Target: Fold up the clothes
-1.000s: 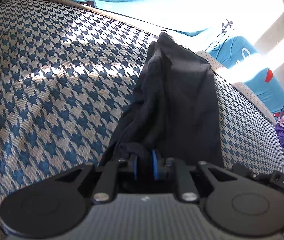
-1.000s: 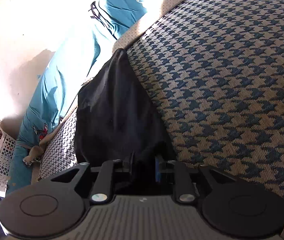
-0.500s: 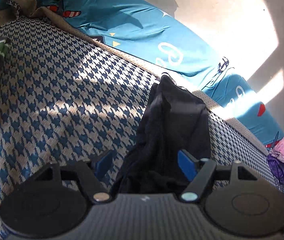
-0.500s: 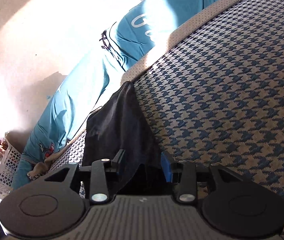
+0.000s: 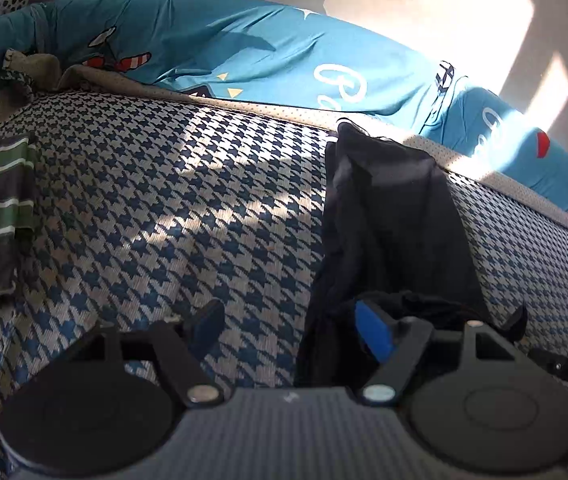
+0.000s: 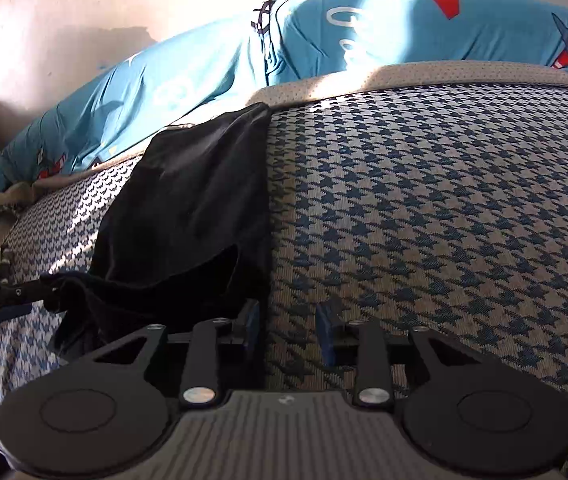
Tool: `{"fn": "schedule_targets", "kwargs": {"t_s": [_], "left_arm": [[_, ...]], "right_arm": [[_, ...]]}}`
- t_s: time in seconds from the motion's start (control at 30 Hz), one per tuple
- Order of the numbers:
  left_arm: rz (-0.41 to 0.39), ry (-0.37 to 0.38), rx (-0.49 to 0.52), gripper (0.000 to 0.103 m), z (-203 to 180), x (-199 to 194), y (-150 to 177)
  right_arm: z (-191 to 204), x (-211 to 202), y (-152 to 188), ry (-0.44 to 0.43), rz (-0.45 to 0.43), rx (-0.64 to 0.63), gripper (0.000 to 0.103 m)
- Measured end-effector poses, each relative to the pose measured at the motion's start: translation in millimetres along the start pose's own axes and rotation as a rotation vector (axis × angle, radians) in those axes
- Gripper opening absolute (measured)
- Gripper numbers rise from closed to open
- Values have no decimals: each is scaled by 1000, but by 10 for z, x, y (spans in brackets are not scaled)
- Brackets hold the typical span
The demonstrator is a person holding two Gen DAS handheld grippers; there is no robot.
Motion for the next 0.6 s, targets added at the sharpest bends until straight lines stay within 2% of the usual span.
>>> {"fn": "schedule_targets", "kwargs": {"t_s": [0.13,0.23,0.37,0.6], "left_arm": [[-8,-7,36,72,-46,-40,22],[-37,9,3,78,-6,-87,-18],[-36,17,-32,78,28,-77,-27],[-33,13,-37,78,31,-64,-18]], "right_arm": [[143,-38,99,-1,-21,-107,30],[223,-66,163,-22,-25,-151,30],[325,-66,183,-39,-37,-191,30],[506,0,175,-48,-43,-253,30]]}}
Point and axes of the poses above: each gripper's, at about its wrist camera, not at the fingertips, and x roughly the way its jaws point, z to its left, y to its underside, the point moved 5 cm from there along x, roughly the way its jaws point, and after that the axes turned 14 degrees about y, right-handed, at the moved point
